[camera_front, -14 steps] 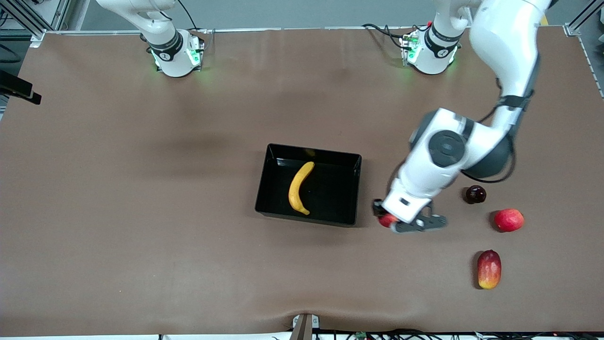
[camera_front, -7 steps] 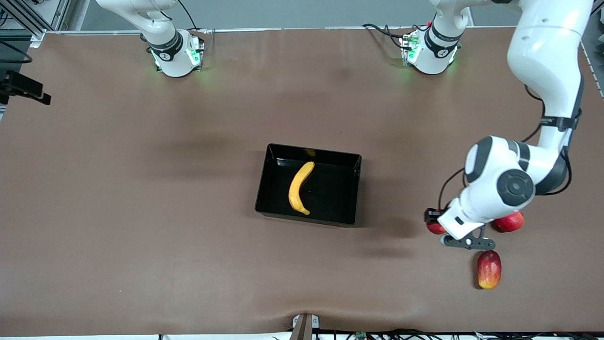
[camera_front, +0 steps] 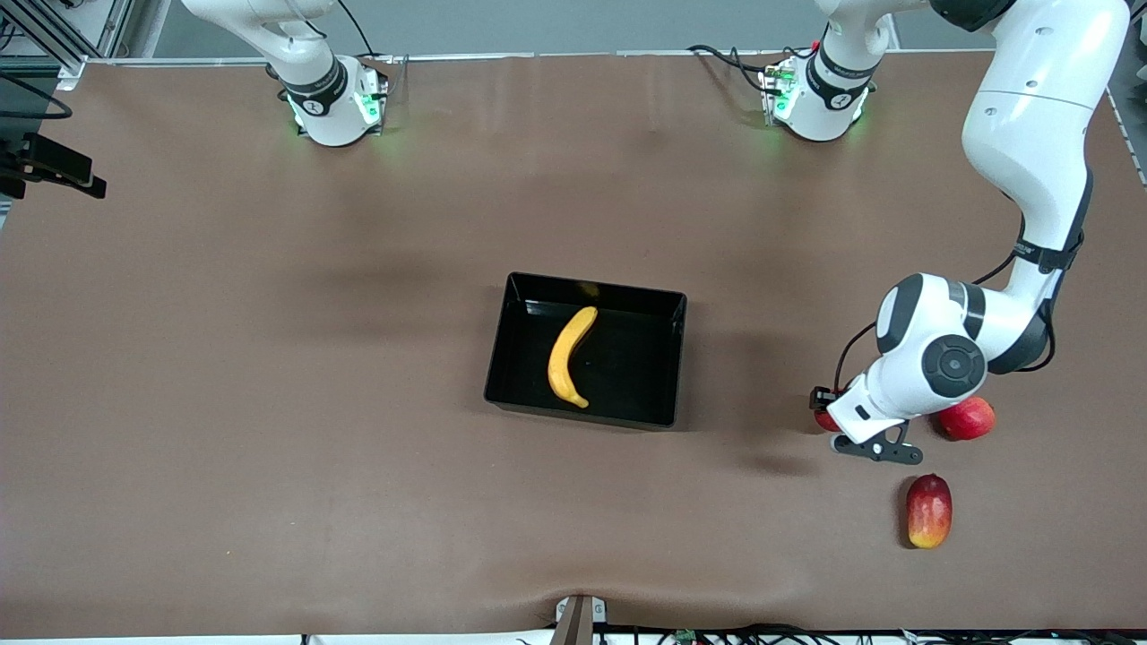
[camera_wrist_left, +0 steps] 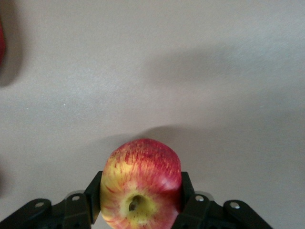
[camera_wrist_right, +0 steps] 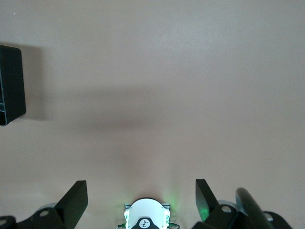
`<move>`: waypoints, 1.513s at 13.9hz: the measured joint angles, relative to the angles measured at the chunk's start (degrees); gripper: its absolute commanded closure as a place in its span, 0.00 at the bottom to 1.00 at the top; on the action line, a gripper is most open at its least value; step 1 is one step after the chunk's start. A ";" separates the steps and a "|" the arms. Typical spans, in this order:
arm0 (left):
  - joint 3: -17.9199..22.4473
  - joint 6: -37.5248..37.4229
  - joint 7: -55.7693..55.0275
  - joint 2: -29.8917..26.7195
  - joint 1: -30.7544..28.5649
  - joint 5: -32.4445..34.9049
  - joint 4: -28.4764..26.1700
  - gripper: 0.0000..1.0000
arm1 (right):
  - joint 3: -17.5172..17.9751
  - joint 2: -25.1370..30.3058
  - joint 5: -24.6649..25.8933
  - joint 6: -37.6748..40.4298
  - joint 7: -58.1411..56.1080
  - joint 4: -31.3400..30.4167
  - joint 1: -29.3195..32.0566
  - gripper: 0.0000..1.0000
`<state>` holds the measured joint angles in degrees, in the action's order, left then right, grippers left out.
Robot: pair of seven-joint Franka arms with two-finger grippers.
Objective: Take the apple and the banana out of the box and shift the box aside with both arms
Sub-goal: 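Lower the apple onto the table beside the plum and open, then move the left gripper back into the tray and grasp the banana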
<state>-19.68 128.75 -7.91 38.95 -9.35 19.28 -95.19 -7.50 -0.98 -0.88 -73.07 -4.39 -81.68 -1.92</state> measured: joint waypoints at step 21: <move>-11.82 -4.06 -17.04 -8.28 9.28 0.61 3.86 0.00 | -0.60 -0.89 0.13 0.61 -0.01 0.07 0.78 0.00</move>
<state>-31.50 124.69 -24.96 30.67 -0.07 19.89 -91.33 -8.10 -1.87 -0.76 -72.46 -4.40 -81.61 -1.14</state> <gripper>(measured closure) 0.000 0.000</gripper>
